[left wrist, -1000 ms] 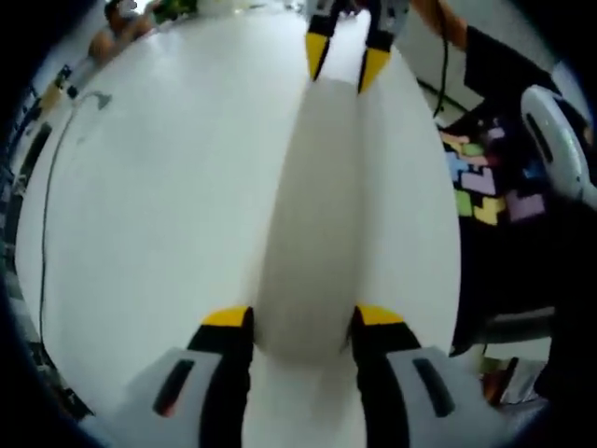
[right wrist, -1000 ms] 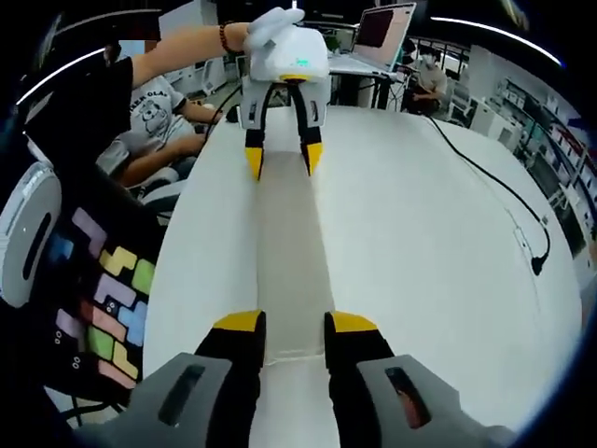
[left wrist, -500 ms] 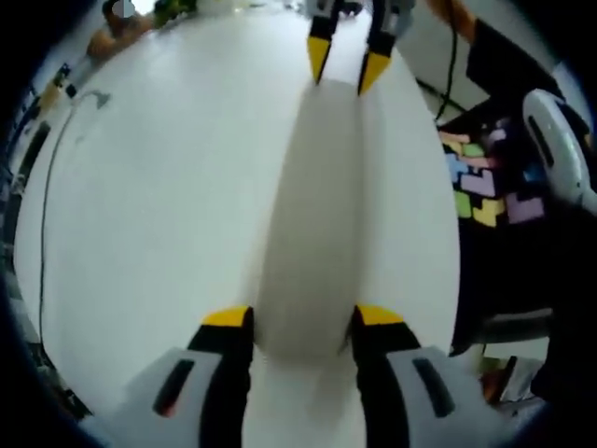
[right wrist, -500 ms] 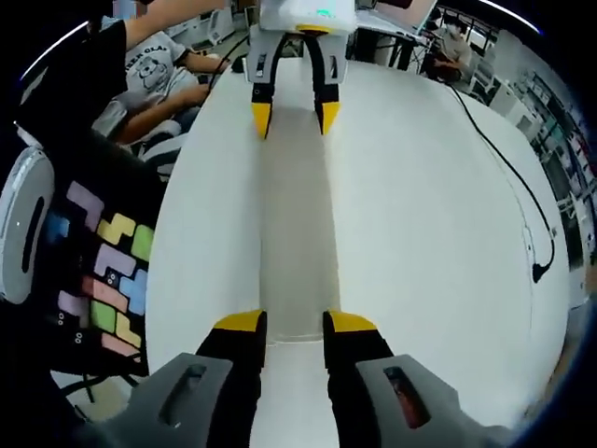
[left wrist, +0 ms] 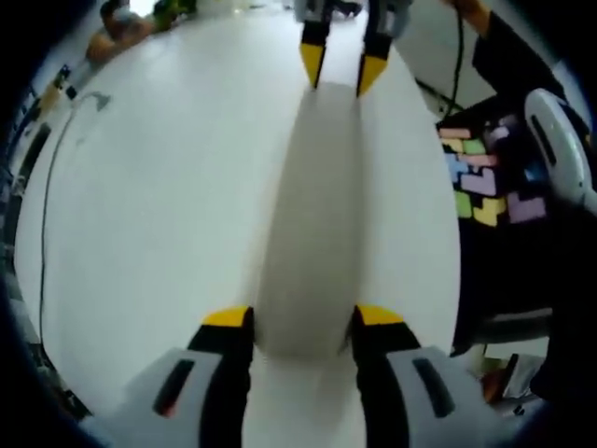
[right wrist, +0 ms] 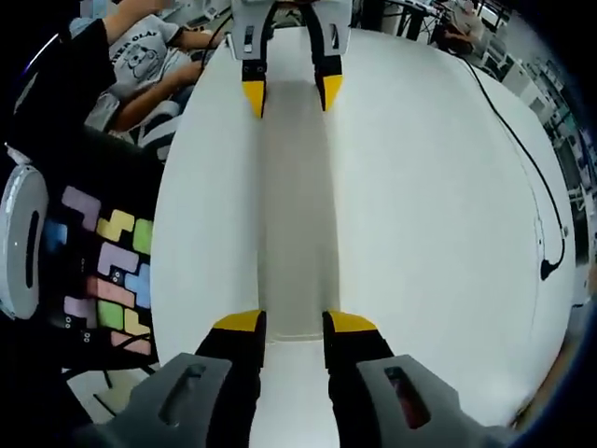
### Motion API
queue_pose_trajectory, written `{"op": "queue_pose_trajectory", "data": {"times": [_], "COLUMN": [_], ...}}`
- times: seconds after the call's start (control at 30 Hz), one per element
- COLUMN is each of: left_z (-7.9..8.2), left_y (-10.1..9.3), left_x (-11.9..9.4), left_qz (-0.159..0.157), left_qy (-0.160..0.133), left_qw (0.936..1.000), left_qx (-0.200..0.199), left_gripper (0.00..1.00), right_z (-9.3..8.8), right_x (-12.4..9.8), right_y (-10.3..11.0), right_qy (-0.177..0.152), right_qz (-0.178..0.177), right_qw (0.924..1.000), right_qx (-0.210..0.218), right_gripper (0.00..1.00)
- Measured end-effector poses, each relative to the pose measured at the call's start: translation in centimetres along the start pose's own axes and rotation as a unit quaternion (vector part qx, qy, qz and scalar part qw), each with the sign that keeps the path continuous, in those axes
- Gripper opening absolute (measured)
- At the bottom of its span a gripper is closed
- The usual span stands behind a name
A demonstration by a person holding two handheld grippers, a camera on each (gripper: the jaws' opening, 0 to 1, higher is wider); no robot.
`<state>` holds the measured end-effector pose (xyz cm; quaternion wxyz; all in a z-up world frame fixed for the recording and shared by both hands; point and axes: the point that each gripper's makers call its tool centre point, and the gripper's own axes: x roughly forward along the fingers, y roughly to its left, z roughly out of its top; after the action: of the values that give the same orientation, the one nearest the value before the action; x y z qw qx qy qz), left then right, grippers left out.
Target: Arrange the utensils inside the cutlery case until each visible utensil rests in its matching compartment.
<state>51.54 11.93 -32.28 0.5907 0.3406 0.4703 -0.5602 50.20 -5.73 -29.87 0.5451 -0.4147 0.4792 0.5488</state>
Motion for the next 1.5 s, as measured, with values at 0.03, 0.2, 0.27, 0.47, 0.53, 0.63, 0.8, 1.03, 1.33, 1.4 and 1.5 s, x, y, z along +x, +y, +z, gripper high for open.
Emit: {"op": "queue_pose_trajectory", "data": {"times": [0.03,0.2,0.27,0.47,0.53,0.63,0.8,1.03,1.33,1.4,1.5], "left_z": [0.0,0.1,0.1,0.1,0.1,0.1,0.2,0.6,0.7,0.9,0.7], "left_y": [0.0,0.0,0.0,-0.1,-0.1,0.0,0.0,0.0,-0.3,-0.4,-0.8], "left_x": [0.0,0.0,0.0,0.0,0.0,0.0,-0.6,-3.4,-4.1,-3.8,-3.2], "left_qz": [0.0,0.001,0.002,0.009,0.012,0.018,0.028,0.052,0.072,0.072,0.07], "left_qy": [-0.001,-0.007,-0.009,-0.018,-0.022,-0.028,-0.031,-0.032,-0.008,-0.004,0.016], "left_qw": [1.0,1.0,1.0,0.9998,0.9996,0.9993,0.999,0.998,0.9965,0.996,0.9934], "left_qx": [0.001,0.002,0.003,0.007,0.008,0.014,0.018,0.017,0.041,0.053,0.089], "left_gripper": [0.44,0.44,0.44,0.45,0.45,0.45,0.44,0.4,0.25,0.24,0.23], "right_z": [0.0,-0.1,-0.2,-0.1,-0.2,-0.3,-0.3,-0.4,-0.2,-0.2,-0.1], "right_x": [0.0,0.1,0.2,0.4,0.4,0.3,0.2,0.2,0.3,0.4,0.4], "right_y": [0.0,0.0,0.0,-0.1,-0.2,-0.2,-0.2,-0.2,0.0,0.0,0.1], "right_qy": [0.007,0.028,0.043,0.069,0.058,0.039,0.037,0.048,0.038,0.04,0.036], "right_qz": [-0.001,-0.003,-0.007,-0.024,-0.025,-0.028,-0.031,-0.032,-0.032,-0.033,-0.033], "right_qw": [1.0,0.9996,0.999,0.9973,0.998,0.9988,0.9988,0.9983,0.9987,0.9986,0.9988], "right_qx": [0.004,0.002,0.001,-0.006,-0.001,-0.001,-0.004,-0.007,-0.009,-0.007,-0.006], "right_gripper": [0.25,0.25,0.25,0.26,0.26,0.25,0.25,0.25,0.25,0.25,0.25]}}
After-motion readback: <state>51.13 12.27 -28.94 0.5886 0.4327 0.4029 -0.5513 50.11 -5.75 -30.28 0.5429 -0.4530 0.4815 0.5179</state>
